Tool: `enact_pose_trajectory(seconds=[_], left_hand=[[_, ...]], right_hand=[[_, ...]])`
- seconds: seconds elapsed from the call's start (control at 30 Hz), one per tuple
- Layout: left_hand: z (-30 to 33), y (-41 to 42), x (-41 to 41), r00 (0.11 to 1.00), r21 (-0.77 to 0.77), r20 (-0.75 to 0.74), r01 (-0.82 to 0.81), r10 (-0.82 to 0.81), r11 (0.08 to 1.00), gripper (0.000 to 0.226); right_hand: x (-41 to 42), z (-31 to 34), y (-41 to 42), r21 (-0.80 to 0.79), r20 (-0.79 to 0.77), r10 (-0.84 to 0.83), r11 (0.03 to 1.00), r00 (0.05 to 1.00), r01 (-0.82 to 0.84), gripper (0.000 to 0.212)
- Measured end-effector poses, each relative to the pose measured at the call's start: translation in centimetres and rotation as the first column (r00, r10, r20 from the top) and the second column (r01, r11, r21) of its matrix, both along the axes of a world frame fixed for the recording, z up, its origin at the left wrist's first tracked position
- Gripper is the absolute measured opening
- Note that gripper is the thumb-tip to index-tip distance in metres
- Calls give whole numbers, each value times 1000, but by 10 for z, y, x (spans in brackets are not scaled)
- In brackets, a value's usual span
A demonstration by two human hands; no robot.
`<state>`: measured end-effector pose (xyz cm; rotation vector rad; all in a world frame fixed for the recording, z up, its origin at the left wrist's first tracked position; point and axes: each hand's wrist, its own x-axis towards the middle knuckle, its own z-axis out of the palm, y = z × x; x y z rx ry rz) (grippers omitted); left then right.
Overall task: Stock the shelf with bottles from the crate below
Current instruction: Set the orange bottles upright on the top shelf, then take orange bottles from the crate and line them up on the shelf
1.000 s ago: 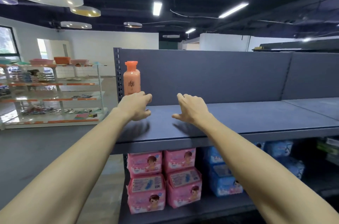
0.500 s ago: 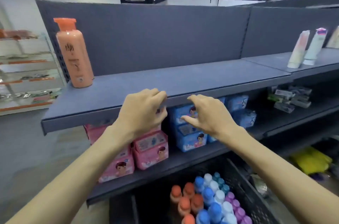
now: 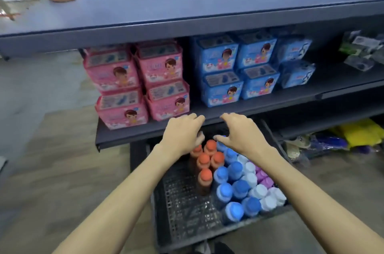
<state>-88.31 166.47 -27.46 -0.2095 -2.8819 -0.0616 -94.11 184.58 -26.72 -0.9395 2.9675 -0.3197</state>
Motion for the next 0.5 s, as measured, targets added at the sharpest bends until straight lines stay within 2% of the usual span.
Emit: enact_pose_trajectory(seconds=[0.27, 0.4, 0.5], left_hand=[[-94, 2, 43, 930, 66, 339, -176, 144, 982, 28], [-129, 9, 61, 871, 78, 459, -234, 173, 969, 29], [-145, 15, 72, 848, 90, 498, -260, 182, 961, 30]], right_hand=[[28, -105, -12, 119, 320, -3, 992, 948, -37, 36], [43, -141, -18, 149, 433, -86, 989, 897, 23, 37], [50, -165, -24, 152, 473, -125, 987, 872, 59, 48]])
